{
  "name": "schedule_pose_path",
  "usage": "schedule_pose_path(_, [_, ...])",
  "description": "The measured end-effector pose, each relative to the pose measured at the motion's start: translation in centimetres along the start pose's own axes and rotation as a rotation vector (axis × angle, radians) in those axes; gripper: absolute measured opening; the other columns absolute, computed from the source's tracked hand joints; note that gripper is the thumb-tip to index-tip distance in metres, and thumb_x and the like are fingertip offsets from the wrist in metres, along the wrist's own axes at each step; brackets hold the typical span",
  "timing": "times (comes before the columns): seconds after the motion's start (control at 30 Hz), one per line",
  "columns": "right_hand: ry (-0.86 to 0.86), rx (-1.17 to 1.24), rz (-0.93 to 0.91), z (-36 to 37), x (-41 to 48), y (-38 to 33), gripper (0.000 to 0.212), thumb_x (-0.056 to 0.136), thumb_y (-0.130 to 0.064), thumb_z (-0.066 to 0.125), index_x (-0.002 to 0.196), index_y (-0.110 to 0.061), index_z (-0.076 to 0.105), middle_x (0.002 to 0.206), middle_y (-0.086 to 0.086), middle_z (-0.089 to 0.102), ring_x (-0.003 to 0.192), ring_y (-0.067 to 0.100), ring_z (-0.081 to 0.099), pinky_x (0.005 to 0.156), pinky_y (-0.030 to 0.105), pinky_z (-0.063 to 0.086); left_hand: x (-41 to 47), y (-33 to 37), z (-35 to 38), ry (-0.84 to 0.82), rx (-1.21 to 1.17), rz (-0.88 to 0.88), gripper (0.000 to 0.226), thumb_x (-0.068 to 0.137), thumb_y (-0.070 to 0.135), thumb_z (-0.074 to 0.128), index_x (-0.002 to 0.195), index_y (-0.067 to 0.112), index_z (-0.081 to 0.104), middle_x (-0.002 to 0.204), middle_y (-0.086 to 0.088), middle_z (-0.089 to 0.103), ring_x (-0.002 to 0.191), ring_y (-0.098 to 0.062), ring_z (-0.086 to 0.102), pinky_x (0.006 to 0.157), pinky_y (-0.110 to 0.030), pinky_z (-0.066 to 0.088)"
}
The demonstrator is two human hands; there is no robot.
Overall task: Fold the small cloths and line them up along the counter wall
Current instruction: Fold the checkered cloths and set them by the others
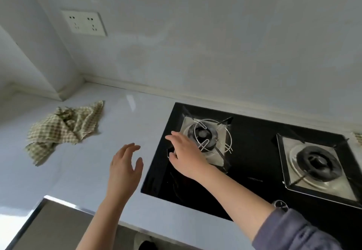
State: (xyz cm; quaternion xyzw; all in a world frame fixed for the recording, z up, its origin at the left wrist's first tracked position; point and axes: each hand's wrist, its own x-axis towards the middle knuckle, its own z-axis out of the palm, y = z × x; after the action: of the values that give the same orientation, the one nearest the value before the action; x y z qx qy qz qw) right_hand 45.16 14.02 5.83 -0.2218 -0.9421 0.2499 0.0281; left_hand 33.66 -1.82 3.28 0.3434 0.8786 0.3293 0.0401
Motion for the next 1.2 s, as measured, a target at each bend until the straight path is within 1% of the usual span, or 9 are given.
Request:
schedule_pose_path(0.33, [-0.154, 0.008, 0.127, 11.4, 18.9, -11.7, 0.050, 0.094, -0.014, 0.043, 0.143, -0.015, 0.035, 0.150, 0.004, 0.031, 0.136, 0.024, 0.032, 0.105, 0.036, 0.031, 15.3, -22.3, -7.7, -0.101, 0.189, -0.035, 0.025, 0.076, 0.002, 0.068, 0.099, 0.010, 0.069, 0.103, -0.009, 0.065, 0.092, -0.035, 0.061, 0.082, -0.046, 0.046])
schedule_pose_path(0.4, [-0.194, 0.003, 0.130, 14.0, 22.3, -14.2, 0.049, 0.093, -0.014, 0.046, 0.141, -0.016, 0.038, 0.146, 0.005, 0.036, 0.133, 0.025, 0.036, 0.104, 0.036, 0.034, 17.6, -25.5, -8.6, -0.137, 0.309, 0.000, 0.024, 0.075, 0.007, 0.069, 0.099, 0.014, 0.070, 0.105, -0.008, 0.065, 0.100, -0.035, 0.060, 0.087, -0.048, 0.040])
schedule_pose_path(0.47, [-0.193, -0.013, 0.126, 16.0, 25.1, -16.5, 0.047, 0.092, -0.014, 0.048, 0.139, -0.016, 0.040, 0.140, 0.007, 0.041, 0.129, 0.027, 0.040, 0.101, 0.038, 0.038, 19.4, -27.8, -8.8, -0.237, 0.402, 0.031, 0.036, 0.078, 0.015, 0.069, 0.114, 0.016, 0.066, 0.121, -0.009, 0.060, 0.117, -0.033, 0.052, 0.096, -0.051, 0.033])
schedule_pose_path(0.57, [-0.159, -0.068, 0.130, 18.3, 28.2, -18.6, 0.045, 0.091, -0.013, 0.050, 0.135, -0.017, 0.043, 0.130, 0.010, 0.048, 0.120, 0.032, 0.046, 0.094, 0.041, 0.043, 20.4, -30.2, -8.2, -0.390, 0.425, 0.080, 0.046, 0.084, 0.022, 0.057, 0.129, 0.017, 0.056, 0.132, -0.005, 0.055, 0.126, -0.028, 0.047, 0.100, -0.051, 0.033])
schedule_pose_path(0.77, [-0.142, -0.302, 0.168, 19.0, 30.6, -19.0, 0.019, 0.088, -0.005, 0.052, 0.103, -0.011, 0.063, 0.107, 0.010, 0.058, 0.099, 0.032, 0.058, 0.069, 0.032, 0.040, 20.4, -33.5, -8.6, -0.347, 0.341, 0.218, 0.046, 0.073, 0.023, 0.041, 0.112, 0.012, 0.062, 0.108, -0.002, 0.066, 0.104, -0.026, 0.063, 0.082, -0.051, 0.050])
schedule_pose_path(0.93, [-0.153, -0.403, 0.185, 17.9, 28.9, -16.4, 0.020, 0.094, -0.018, 0.046, 0.107, -0.008, 0.058, 0.109, 0.009, 0.059, 0.098, 0.030, 0.059, 0.075, 0.035, 0.042, 21.5, -36.0, -9.6, -0.292, 0.319, 0.171, 0.052, 0.063, 0.003, 0.071, 0.114, 0.009, 0.063, 0.108, -0.007, 0.064, 0.107, -0.032, 0.060, 0.089, -0.059, 0.044])
schedule_pose_path(1.03, [-0.084, -0.341, 0.191, 18.8, 28.9, -17.6, 0.020, 0.091, -0.017, 0.043, 0.101, -0.006, 0.057, 0.103, 0.011, 0.059, 0.095, 0.032, 0.058, 0.073, 0.035, 0.039, 21.7, -36.5, -9.6, -0.230, 0.336, 0.216, 0.037, 0.075, 0.013, 0.054, 0.110, 0.009, 0.066, 0.106, -0.007, 0.063, 0.102, -0.031, 0.058, 0.086, -0.059, 0.046])
schedule_pose_path(1.1, [-0.031, -0.298, 0.185, 19.1, 28.9, -18.1, 0.019, 0.088, -0.015, 0.046, 0.097, -0.004, 0.059, 0.099, 0.014, 0.060, 0.092, 0.033, 0.058, 0.071, 0.034, 0.036, 21.9, -36.8, -9.7, -0.239, 0.343, 0.213, 0.042, 0.076, 0.020, 0.040, 0.107, 0.009, 0.066, 0.105, -0.007, 0.063, 0.102, -0.028, 0.056, 0.085, -0.058, 0.047])
schedule_pose_path(1.2, [-0.035, -0.400, 0.162, 18.0, 27.2, -16.4, 0.011, 0.076, -0.015, 0.064, 0.086, -0.009, 0.064, 0.088, 0.009, 0.060, 0.084, 0.029, 0.061, 0.072, 0.038, 0.044, 21.9, -37.3, -10.0, -0.254, 0.367, 0.220, 0.045, 0.075, 0.024, 0.037, 0.104, 0.009, 0.067, 0.106, -0.006, 0.064, 0.105, -0.025, 0.056, 0.087, -0.057, 0.046])
